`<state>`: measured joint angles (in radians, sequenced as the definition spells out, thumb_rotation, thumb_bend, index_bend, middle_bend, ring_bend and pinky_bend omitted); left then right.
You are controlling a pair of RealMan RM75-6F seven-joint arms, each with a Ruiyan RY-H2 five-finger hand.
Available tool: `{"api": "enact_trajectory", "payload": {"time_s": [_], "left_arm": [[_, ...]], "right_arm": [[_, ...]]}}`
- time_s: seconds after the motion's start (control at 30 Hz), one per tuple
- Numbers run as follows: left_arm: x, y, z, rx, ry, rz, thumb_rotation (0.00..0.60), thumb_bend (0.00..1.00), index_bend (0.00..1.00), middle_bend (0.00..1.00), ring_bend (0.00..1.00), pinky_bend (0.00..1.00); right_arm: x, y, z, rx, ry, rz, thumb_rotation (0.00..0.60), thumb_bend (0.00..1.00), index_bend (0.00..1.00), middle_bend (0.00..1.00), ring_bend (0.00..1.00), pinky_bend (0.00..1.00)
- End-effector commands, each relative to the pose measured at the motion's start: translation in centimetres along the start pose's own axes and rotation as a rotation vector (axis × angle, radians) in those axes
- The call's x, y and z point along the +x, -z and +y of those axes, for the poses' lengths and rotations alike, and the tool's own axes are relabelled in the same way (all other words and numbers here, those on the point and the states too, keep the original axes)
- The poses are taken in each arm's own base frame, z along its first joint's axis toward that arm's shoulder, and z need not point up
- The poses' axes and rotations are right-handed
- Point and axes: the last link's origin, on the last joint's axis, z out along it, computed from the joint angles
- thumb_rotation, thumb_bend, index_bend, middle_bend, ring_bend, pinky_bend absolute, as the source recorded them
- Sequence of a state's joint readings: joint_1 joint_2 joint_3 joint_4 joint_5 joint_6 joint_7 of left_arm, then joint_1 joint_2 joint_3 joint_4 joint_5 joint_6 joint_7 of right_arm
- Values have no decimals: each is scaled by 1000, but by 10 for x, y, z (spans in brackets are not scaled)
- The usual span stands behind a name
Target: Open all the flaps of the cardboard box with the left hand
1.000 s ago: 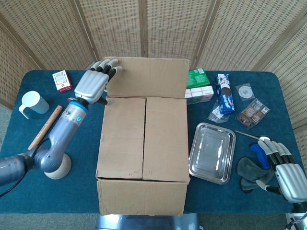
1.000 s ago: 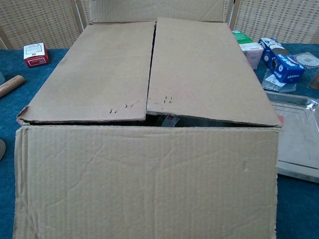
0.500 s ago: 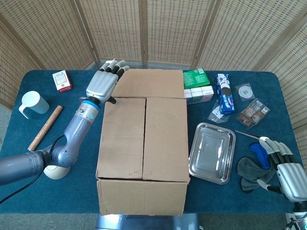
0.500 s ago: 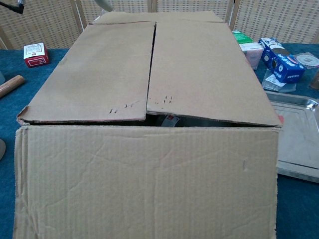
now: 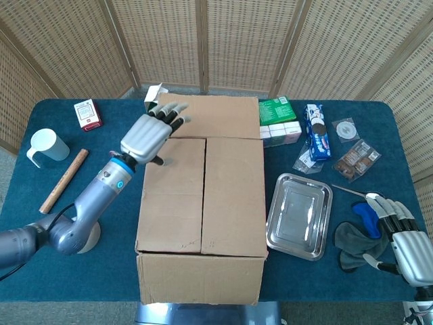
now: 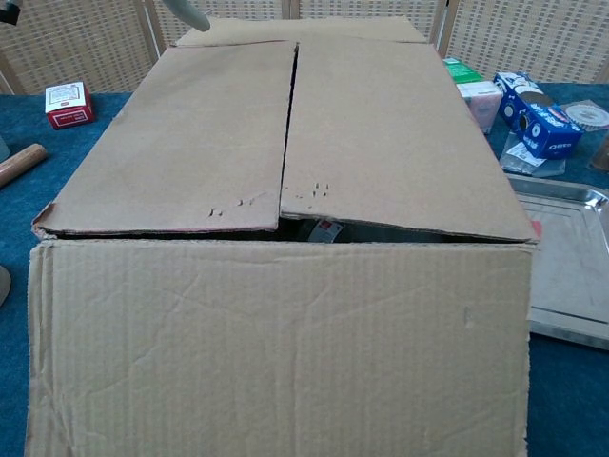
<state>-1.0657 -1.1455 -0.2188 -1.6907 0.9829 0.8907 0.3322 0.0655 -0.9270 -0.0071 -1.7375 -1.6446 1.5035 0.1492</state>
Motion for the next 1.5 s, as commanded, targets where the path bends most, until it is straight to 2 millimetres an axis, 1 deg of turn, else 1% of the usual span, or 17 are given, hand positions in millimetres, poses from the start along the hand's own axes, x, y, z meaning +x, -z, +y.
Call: {"api": "enact_trajectory", "payload": {"time_s": [0.03,0.07,0.13,0.23,0.37,0.57,0.7,0.83,1.1,1.5], "left_arm": [[-4,27,1,-72,-10,-47,600,264,170,1,0,173],[-4,33,3,-97,-15,-53,600,264,157,0,0,175],[-3,42,8,-143,-46,-50,600,265,87,0,0,172],[-7,57,20,-224,-51,-40,600,265,7,0,0,137],[-15,63,34,-294,-53,-31,600,265,0,0,0,118],[-29,56,54,-355,-42,-2,600,264,0,0,0,102],[-40,49,66,-382,-71,26,600,264,0,0,0,96],[-49,43,76,-391,-92,38,600,264,0,0,0,66],[-57,32,91,-392,-110,71,600,264,0,0,0,60],[-68,14,112,-359,-78,148,600,265,0,0,0,79]], "right_arm": [[0,0,0,2,2,1,600,35,0,0,0,0],[0,0,-1,2,3,1,600,35,0,0,0,0],[-1,0,-1,2,7,-1,600,35,0,0,0,0],[-3,-1,-1,2,12,-7,600,35,0,0,0,0],[-4,0,-3,5,14,-13,600,35,0,0,0,0],[-3,1,-3,4,12,-7,600,35,0,0,0,0],[-3,1,-1,2,7,-8,600,35,0,0,0,0],[-2,1,-1,2,1,-7,600,36,0,0,0,0],[0,1,1,2,-6,-3,600,36,0,0,0,0],[4,3,2,1,-17,9,600,35,0,0,0,0]]}}
